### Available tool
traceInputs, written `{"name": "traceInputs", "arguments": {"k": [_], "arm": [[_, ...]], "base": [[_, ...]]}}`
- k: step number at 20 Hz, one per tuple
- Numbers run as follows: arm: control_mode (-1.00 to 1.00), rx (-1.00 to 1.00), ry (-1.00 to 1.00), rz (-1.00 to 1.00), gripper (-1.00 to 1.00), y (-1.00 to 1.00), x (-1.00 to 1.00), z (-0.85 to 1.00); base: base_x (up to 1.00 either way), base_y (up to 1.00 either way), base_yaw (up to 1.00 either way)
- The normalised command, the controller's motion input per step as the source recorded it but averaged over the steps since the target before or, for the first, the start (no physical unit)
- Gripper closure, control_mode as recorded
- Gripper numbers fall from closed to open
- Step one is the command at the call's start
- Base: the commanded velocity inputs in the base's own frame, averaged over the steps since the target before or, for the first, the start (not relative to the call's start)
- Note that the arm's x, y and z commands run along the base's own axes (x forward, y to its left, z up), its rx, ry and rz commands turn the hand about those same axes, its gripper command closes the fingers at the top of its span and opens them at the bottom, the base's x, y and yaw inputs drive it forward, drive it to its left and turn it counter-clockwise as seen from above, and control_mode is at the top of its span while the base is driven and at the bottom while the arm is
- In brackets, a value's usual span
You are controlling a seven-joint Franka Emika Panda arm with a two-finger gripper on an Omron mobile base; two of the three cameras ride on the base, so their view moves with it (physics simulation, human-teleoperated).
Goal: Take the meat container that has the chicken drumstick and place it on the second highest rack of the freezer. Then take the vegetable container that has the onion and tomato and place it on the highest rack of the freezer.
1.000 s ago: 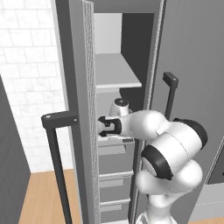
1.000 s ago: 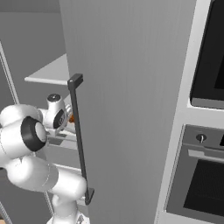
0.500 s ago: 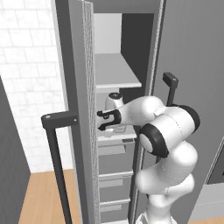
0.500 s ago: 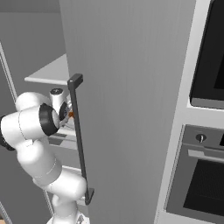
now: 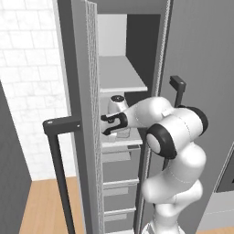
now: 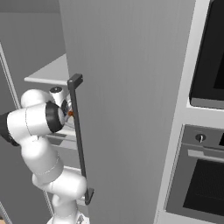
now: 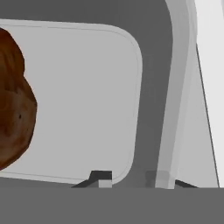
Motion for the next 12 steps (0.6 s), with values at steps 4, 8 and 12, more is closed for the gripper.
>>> {"name": "traceInputs", "arguments": {"k": [4,8,12], "arm": [[-1.0,0.0,-0.07,0.0,-1.0,0.03,0.0,-0.28],[-1.0,0.0,-0.13,0.0,-1.0,0.0,-0.04,-0.12],[-1.0,0.0,-0.18,0.0,-1.0,0.02,-0.26,-0.24]], "base": [[0.0,0.0,0.0],[0.0,0.0,0.0],[0.0,0.0,0.0]]}}
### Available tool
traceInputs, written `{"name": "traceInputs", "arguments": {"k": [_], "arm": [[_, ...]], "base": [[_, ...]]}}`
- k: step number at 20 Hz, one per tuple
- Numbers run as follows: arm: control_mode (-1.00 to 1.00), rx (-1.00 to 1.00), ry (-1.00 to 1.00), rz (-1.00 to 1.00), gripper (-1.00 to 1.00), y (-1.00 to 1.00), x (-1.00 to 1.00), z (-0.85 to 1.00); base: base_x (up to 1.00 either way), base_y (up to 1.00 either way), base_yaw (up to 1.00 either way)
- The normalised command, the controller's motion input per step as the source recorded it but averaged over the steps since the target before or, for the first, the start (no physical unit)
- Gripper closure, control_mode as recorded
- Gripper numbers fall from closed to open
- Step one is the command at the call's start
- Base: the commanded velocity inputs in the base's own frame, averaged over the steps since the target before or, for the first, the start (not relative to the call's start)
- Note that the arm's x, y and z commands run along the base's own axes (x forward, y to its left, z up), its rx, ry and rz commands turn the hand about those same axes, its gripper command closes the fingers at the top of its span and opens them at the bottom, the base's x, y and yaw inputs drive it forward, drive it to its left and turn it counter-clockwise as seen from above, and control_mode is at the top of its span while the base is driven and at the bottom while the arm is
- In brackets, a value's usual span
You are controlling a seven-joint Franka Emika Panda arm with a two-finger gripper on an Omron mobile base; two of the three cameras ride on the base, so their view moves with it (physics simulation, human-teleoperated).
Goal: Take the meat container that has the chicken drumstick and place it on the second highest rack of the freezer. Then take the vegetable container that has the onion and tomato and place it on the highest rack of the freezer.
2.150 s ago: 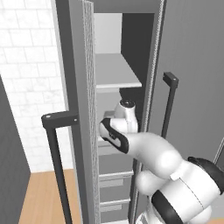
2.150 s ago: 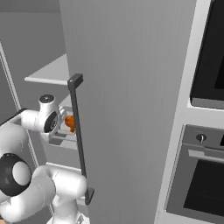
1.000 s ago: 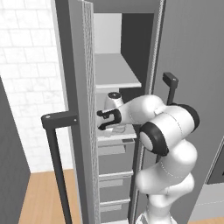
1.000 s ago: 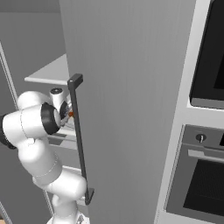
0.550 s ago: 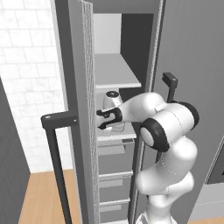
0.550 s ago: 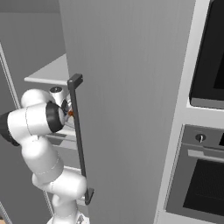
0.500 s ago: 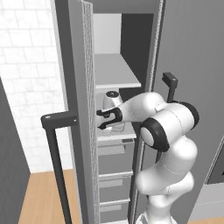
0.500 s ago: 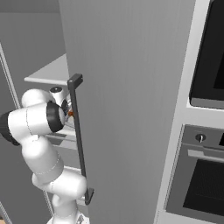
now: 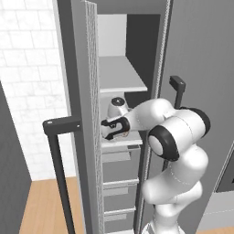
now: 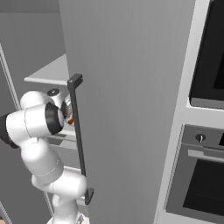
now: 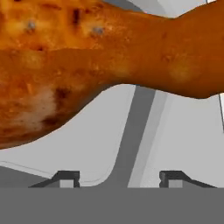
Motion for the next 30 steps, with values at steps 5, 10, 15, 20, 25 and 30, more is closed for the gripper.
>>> {"name": "traceInputs", "arguments": {"k": [5,10,15,20,25,30], "arm": [[-1.0,0.0,-0.21,0.0,-1.0,0.12,-0.28,-0.13],[-1.0,0.0,-0.16,0.0,-1.0,0.02,-0.04,0.03],[-1.0,0.0,-0.07,0.0,-1.0,0.0,-0.24,0.3],[-1.0,0.0,-0.02,0.0,-1.0,0.0,-0.43,0.82],[-1.0,0.04,0.01,0.0,-1.0,-0.08,-0.71,0.87],[-1.0,0.02,0.01,0.0,-1.0,-0.29,-0.96,0.82]], "base": [[0.0,0.0,0.0],[0.0,0.0,0.0],[0.0,0.0,0.0],[0.0,0.0,0.0],[0.0,0.0,0.0],[0.0,0.0,0.0]]}}
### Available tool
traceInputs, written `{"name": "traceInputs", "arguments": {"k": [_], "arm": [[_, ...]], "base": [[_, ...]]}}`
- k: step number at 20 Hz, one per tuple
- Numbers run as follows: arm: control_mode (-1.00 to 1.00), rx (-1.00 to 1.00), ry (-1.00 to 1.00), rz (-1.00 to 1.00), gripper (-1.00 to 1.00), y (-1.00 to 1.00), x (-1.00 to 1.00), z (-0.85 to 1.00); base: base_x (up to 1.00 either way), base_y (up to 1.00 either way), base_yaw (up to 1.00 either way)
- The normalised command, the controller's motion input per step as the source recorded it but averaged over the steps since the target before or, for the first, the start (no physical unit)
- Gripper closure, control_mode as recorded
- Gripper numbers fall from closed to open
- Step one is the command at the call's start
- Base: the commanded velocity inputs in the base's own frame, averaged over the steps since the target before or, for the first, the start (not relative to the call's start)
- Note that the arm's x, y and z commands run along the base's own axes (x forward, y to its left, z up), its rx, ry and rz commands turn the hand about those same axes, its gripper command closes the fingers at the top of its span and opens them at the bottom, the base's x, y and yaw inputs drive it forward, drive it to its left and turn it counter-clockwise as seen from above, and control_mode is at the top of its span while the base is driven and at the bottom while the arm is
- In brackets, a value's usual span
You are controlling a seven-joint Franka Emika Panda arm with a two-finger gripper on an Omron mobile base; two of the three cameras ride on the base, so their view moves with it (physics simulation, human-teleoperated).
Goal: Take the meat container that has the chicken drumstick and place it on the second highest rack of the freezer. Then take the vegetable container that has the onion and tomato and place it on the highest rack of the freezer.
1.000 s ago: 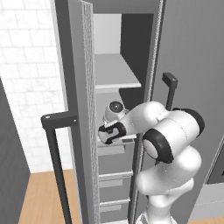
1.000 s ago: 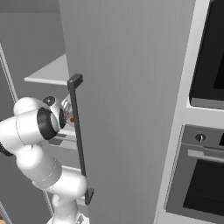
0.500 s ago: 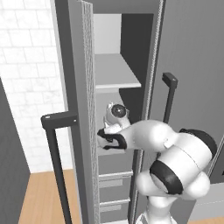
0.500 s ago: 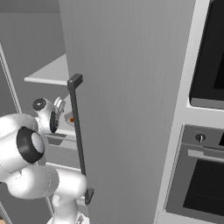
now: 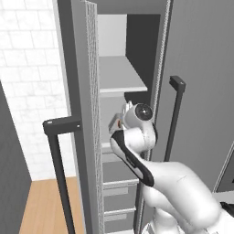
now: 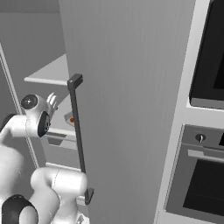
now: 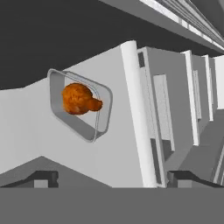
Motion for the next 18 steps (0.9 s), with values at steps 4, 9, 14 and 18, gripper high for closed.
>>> {"name": "traceInputs", "arguments": {"k": [4,9,14,18], "arm": [[-1.0,0.0,0.01,0.0,-1.0,-0.33,-1.0,0.73],[-1.0,0.0,0.01,0.0,-1.0,-0.21,-1.0,0.67],[-1.0,0.0,0.05,0.0,-1.0,-0.12,-1.0,0.45],[-1.0,0.0,0.08,0.0,-1.0,-0.11,-1.0,0.1]], "base": [[0.0,0.0,0.0],[0.0,0.0,0.0],[0.0,0.0,0.0],[0.0,0.0,0.0]]}}
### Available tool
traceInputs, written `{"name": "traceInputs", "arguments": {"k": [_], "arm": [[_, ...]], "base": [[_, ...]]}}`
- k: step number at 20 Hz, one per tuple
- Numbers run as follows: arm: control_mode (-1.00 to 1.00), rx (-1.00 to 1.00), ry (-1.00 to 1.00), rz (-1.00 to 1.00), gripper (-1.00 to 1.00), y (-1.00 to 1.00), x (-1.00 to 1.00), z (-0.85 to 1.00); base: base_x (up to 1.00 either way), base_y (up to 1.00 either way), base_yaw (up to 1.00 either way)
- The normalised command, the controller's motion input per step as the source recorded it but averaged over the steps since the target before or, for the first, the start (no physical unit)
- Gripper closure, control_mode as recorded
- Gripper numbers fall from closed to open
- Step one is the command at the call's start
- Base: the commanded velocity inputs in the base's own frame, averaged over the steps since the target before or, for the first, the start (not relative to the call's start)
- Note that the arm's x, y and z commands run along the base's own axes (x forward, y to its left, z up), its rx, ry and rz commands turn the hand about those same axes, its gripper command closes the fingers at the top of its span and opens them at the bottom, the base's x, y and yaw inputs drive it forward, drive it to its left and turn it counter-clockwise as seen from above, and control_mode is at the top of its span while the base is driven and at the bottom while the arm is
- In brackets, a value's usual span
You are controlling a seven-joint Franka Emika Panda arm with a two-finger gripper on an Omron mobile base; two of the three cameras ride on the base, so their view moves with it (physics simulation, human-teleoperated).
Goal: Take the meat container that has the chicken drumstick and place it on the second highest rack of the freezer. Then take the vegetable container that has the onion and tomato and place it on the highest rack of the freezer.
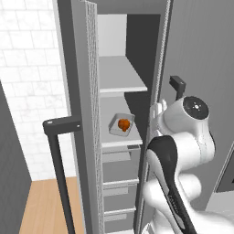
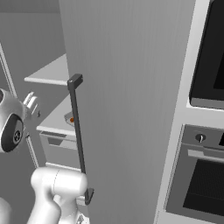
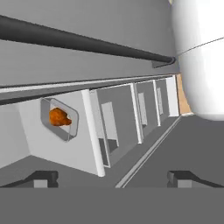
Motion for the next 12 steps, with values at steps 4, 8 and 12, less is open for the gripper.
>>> {"name": "traceInputs", "arguments": {"k": [4,8,12], "arm": [[-1.0,0.0,0.01,0.0,-1.0,-0.22,-1.0,0.0],[-1.0,0.0,0.0,0.0,-1.0,-0.35,-1.0,-0.02],[-1.0,0.0,0.02,0.03,-1.0,-0.39,-0.67,-0.15]], "base": [[0.0,0.0,0.0],[0.0,0.0,0.0],[0.0,0.0,0.0]]}}
